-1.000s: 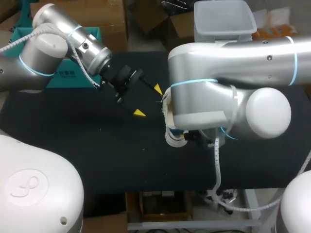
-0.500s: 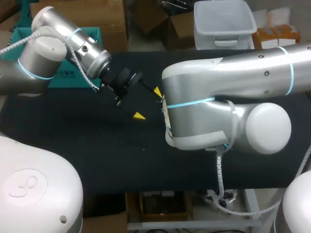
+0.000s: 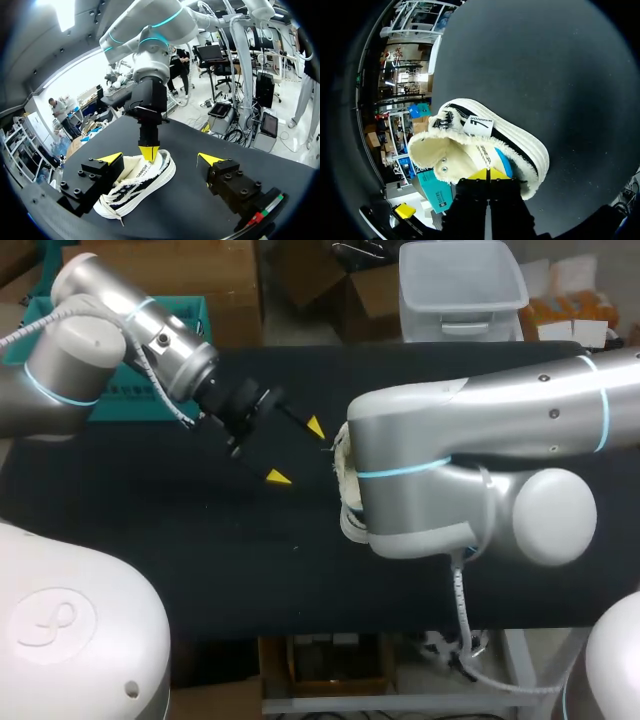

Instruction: Open the shoe tongue, take the insole out of the shoe, put the insole back into the shoe, and pack the shoe into the shoebox

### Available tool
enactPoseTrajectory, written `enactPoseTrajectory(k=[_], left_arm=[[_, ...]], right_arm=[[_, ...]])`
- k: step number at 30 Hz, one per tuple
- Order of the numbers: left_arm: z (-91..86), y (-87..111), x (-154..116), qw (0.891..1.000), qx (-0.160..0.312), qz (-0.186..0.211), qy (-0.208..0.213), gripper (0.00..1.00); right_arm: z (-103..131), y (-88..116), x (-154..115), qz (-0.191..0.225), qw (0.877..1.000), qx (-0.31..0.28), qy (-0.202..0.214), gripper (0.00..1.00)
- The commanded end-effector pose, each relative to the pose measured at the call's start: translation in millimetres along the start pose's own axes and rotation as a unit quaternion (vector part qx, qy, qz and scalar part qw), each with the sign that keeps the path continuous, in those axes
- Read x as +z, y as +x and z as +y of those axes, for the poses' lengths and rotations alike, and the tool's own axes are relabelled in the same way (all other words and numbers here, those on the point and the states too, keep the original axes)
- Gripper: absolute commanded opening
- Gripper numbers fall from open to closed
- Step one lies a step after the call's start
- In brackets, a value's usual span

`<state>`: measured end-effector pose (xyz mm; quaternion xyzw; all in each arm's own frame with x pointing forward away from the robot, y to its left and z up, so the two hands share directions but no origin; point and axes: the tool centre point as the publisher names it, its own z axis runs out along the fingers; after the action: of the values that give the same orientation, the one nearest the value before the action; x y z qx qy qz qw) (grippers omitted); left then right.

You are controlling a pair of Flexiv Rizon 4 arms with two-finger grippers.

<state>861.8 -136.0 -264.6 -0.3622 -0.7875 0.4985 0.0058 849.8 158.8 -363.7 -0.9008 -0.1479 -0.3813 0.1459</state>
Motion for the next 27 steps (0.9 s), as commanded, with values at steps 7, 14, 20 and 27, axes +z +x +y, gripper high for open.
enactPoseTrajectory(k=[7,14,20,27], left_arm=[[7.0,-2.4,-2,1.000,-0.007,-0.001,-0.001,1.00],[13.2,-5.4,-1,1.000,-0.009,-0.001,0.003,1.00],[18.1,-4.6,2,1.000,-0.009,-0.001,0.007,1.00],[25.2,0.7,7,1.000,-0.013,0.003,0.006,1.00]], right_arm=[[8,-2,25,-0.030,0.999,0.016,0.006,0.00],[5,-10,30,-0.040,0.999,0.025,-0.003,0.00],[1,-19,40,-0.043,0.999,0.027,0.001,0.00],[-1,-31,48,-0.054,0.998,0.034,-0.003,0.00]])
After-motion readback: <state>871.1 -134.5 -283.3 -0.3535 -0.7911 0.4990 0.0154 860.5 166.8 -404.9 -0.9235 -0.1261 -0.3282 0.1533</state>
